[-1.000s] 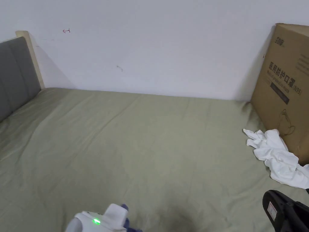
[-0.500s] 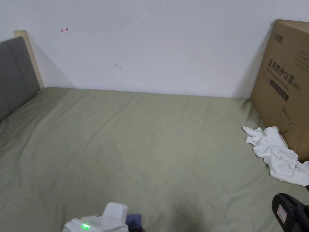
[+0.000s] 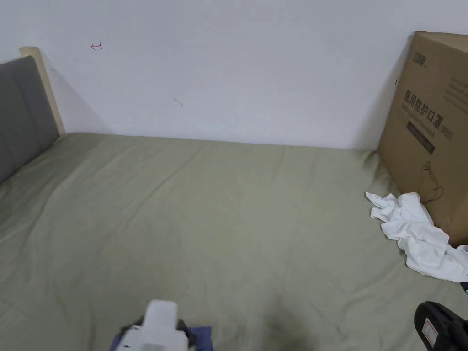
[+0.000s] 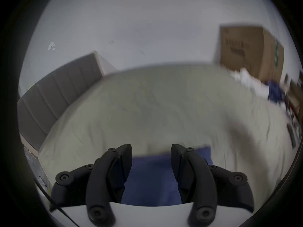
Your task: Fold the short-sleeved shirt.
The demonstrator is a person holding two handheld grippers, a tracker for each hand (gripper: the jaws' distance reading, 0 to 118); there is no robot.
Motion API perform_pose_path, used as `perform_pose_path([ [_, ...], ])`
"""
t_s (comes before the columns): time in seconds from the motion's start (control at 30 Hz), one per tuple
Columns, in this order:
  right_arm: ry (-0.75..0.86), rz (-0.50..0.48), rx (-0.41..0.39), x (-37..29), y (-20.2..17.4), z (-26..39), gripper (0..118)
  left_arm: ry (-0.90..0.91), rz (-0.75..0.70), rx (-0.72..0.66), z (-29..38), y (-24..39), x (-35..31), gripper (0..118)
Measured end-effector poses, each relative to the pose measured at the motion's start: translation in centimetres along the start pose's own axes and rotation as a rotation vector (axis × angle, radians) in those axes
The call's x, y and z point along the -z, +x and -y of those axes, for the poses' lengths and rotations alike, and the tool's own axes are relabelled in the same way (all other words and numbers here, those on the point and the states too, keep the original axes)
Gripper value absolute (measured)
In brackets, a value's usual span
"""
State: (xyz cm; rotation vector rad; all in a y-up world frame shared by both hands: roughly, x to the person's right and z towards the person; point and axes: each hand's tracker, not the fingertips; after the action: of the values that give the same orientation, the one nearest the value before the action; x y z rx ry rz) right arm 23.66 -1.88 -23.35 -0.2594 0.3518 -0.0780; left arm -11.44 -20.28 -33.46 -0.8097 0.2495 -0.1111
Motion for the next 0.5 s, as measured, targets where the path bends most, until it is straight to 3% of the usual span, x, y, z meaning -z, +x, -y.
perform_pose_path([
  [0.07,-0.006,0.012,-0.031,-0.2,-0.1,-0.1,1,-0.016,0.084,-0.093,1.8,1.9,1.4,55],
  [0.23,0.004,0.027,-0.025,-0.7,0.6,-0.3,1,0.061,-0.014,0.022,4.1,6.6,1.3,55],
  [0.3,0.006,0.034,-0.020,-0.7,0.6,-0.5,1,0.063,0.055,-0.057,4.8,6.4,2.2,55],
  [0.5,0.008,0.038,-0.023,-1.2,0.4,-0.6,1,0.084,0.065,-0.035,3.9,5.2,0.6,55],
])
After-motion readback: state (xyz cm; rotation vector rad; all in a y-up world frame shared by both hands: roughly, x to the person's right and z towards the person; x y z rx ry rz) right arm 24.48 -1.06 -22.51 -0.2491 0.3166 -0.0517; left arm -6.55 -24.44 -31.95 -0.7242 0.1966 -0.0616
